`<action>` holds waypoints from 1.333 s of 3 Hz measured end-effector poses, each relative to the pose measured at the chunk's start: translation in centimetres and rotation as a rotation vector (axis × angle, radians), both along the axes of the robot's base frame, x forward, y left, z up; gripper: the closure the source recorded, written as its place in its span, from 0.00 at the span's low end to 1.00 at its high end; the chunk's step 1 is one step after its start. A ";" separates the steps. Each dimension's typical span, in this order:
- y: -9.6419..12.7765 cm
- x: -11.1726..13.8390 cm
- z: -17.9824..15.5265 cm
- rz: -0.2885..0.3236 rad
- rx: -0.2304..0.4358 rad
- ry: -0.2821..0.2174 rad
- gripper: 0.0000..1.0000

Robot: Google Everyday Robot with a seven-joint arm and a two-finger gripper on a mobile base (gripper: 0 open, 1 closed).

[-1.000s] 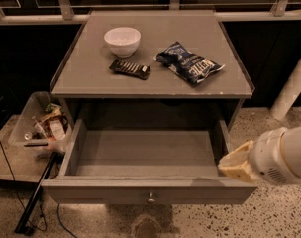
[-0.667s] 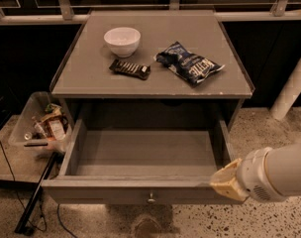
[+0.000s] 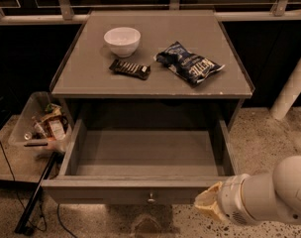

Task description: Close top drawer

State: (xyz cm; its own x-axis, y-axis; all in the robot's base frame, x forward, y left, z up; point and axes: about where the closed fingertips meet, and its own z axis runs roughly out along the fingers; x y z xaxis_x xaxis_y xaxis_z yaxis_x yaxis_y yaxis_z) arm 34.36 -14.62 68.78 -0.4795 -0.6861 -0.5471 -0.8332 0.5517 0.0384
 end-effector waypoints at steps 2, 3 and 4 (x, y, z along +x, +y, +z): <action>1.4 1.1 -4.1 0.019 -0.001 -0.030 1.00; 1.3 1.3 -4.1 0.016 -0.002 -0.035 0.82; 1.3 1.3 -4.1 0.016 -0.002 -0.035 0.59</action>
Offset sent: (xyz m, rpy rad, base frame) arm 0.0214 0.0183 -0.0631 0.0004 -0.0503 0.0144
